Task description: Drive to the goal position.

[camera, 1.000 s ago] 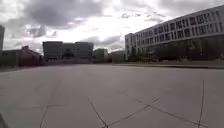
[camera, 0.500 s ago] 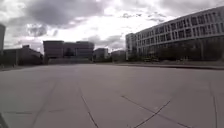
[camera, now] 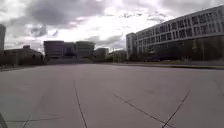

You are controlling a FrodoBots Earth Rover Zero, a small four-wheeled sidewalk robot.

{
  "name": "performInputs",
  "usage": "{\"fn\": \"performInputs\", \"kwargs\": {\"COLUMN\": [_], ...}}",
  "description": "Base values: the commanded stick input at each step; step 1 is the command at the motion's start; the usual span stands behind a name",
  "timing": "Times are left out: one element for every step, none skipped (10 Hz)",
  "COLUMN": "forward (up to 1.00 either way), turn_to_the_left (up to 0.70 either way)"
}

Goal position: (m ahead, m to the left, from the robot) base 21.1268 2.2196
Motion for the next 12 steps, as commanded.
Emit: {"fn": "performInputs", "kwargs": {"forward": [0.50,0.50,0.50,0.50,0.50,0.50,0.50,0.50,0.50,0.50,0.50,0.50], "turn_to_the_left": [0.01,0.01,0.01,0.01,0.01,0.01,0.01,0.01,0.01,0.01,0.01,0.01]}}
